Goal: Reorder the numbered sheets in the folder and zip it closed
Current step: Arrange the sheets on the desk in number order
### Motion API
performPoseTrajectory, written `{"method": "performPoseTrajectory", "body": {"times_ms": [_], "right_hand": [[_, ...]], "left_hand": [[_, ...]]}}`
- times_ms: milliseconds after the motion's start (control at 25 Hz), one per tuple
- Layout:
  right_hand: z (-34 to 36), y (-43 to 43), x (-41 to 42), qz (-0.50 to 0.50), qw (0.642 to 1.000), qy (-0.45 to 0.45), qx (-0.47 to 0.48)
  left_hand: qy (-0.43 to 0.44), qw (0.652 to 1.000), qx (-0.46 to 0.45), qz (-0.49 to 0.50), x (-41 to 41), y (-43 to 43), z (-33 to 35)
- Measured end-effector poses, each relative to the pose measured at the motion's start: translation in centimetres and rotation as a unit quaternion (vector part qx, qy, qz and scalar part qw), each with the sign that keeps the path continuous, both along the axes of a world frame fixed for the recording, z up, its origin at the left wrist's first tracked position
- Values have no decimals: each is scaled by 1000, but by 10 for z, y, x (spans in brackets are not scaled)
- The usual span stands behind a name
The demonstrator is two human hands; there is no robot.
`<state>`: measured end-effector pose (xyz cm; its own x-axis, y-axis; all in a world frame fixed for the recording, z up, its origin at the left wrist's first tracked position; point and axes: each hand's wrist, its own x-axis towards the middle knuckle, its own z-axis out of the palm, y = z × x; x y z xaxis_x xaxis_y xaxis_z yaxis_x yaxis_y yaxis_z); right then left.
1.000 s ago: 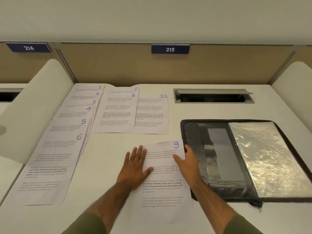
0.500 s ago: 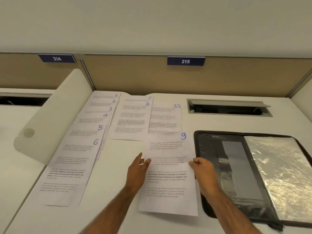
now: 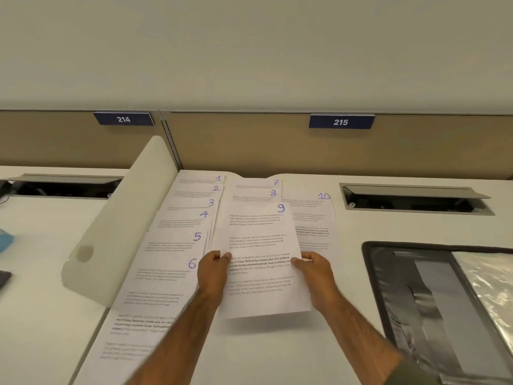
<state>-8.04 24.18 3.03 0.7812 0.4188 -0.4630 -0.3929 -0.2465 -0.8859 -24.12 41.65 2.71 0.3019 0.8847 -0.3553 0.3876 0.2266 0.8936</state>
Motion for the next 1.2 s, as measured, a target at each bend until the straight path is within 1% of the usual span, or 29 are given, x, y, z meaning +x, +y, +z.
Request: {"method": "performPoseTrajectory", "body": {"times_ms": [120,240,360,520,640,1080,1200], "right_hand": [[-19,27,-9,-19,998,-22,-54],[-27,55,-6,-51,994,-41,-83],[-30,78,1,-47,990,-69,-112],[-43,98,12,-42,986,-78,-143],[-42,108,18,-42,984,-79,-153],[-36,118,28,-28,980,-101,-171],[-36,114,25,-30,976,-110,-187]], "left_hand": [[14,1000,16,-10,18,35,-2],[57,997,38,-38,33,59,-8],[78,994,47,-56,42,74,-13],[84,992,75,-56,56,94,-20],[103,988,92,-66,63,104,-24],[142,979,98,-109,62,116,-35],[147,976,118,-109,57,113,-35]]}}
